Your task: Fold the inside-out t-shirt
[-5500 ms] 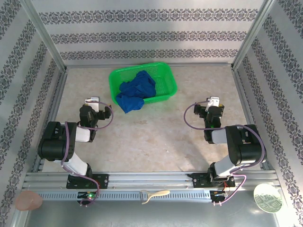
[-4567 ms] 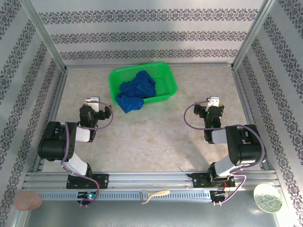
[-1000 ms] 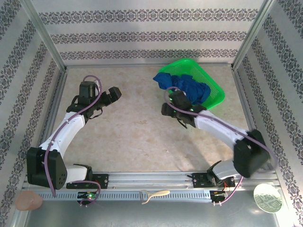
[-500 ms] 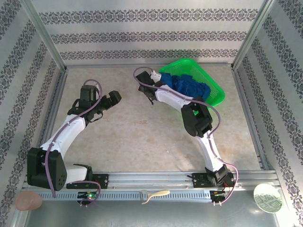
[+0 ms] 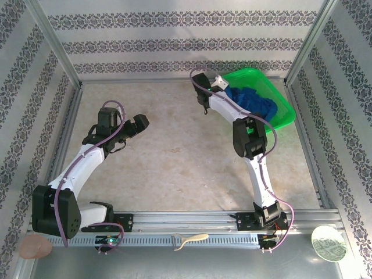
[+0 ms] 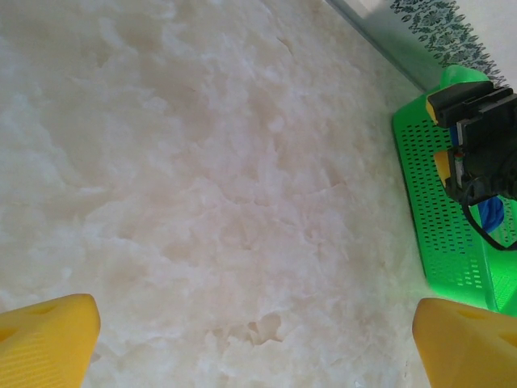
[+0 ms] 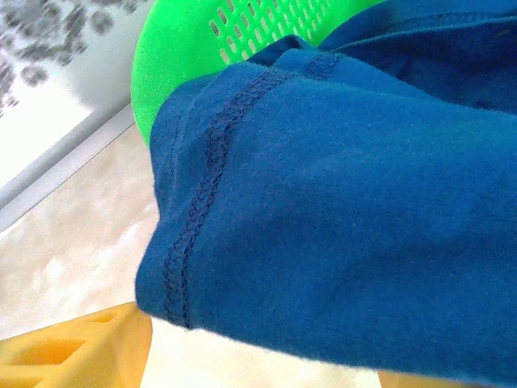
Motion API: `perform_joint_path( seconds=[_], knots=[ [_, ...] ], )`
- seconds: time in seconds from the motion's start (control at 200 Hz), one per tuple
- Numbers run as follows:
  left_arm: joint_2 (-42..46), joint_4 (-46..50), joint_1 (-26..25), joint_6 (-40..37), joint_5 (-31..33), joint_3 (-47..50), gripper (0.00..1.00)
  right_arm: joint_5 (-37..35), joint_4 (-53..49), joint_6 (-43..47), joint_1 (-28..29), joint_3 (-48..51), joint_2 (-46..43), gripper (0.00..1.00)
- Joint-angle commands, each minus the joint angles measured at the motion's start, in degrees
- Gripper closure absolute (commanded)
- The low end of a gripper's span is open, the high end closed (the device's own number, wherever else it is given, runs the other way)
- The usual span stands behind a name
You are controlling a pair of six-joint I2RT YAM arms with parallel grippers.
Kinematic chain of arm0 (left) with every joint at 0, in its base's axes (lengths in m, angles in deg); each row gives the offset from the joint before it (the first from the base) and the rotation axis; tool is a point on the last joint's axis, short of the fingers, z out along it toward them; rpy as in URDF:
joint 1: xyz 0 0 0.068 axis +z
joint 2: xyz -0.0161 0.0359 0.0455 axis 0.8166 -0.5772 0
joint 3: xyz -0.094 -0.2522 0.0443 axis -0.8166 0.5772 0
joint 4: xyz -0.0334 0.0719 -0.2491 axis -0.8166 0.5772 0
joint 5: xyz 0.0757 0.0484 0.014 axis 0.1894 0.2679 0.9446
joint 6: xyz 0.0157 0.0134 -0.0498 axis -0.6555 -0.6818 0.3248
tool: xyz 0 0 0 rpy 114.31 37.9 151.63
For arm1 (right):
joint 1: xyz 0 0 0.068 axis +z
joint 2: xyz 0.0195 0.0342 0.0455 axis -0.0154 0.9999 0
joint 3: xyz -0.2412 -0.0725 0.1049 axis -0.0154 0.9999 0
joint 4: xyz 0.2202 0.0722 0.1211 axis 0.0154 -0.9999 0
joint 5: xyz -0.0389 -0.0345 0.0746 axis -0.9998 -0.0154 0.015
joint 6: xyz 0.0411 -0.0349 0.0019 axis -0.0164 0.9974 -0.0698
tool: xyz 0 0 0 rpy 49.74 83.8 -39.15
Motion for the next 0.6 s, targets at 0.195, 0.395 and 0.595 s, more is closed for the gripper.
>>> perform_joint_path(
  seconds=[0.195,0.395,0.595],
  knots=[
    [1.1,-1.3,-0.7,0.7,-1.2,-0.5,0.01,-0.6,1.6,2.8,-5.7,-1.8,-0.8,0.28],
    [0.8,-1.0,-0.7,0.9,-0.8,-0.2,0.01,-1.3,1.6,3.2,-9.3,-1.8,-1.7,0.28],
    [0.3,-2.5,-0.7,2.6,-1.1,-0.1,0.01,5.6,9.2,3.7,-12.6,7.4,-7.8,0.29]
  ],
)
